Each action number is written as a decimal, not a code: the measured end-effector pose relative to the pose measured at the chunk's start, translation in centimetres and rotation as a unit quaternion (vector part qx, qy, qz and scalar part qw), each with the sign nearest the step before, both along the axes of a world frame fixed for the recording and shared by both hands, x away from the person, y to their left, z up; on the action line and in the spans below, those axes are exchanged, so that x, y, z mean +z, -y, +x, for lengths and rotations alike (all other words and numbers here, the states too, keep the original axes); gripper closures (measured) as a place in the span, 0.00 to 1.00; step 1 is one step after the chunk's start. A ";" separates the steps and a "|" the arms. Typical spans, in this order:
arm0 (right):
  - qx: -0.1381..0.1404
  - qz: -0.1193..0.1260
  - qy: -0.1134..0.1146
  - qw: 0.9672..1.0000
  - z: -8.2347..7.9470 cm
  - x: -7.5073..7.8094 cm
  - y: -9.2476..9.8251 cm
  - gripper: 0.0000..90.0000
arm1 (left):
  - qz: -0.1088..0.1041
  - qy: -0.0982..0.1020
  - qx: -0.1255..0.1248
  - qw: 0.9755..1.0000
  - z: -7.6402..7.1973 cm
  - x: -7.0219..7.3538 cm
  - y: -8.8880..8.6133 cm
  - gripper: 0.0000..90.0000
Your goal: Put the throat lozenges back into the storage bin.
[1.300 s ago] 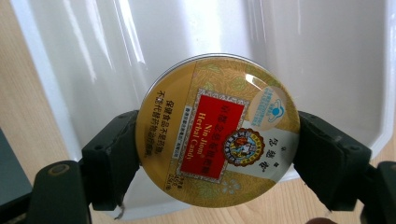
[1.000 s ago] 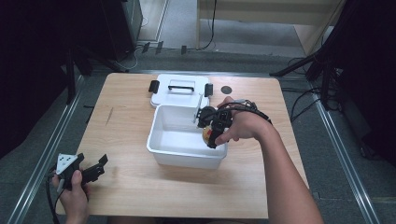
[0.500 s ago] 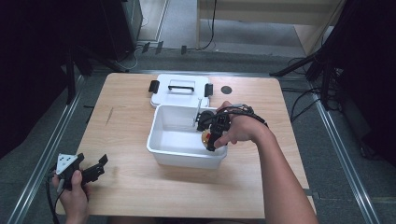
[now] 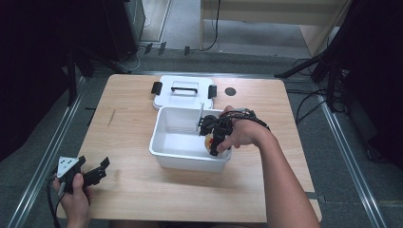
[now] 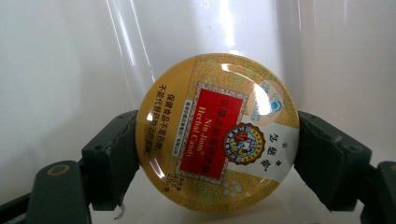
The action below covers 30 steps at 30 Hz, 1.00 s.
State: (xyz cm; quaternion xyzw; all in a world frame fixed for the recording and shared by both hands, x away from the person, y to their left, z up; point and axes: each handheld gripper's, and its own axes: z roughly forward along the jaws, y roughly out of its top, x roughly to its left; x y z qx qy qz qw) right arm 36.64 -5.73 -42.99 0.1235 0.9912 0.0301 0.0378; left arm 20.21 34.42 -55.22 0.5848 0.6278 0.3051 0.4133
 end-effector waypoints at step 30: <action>-0.011 0.023 0.007 1.000 -0.7 2.4 1.0 0.29 | -0.001 0.002 0.001 1.000 0.0 0.0 0.1 0.09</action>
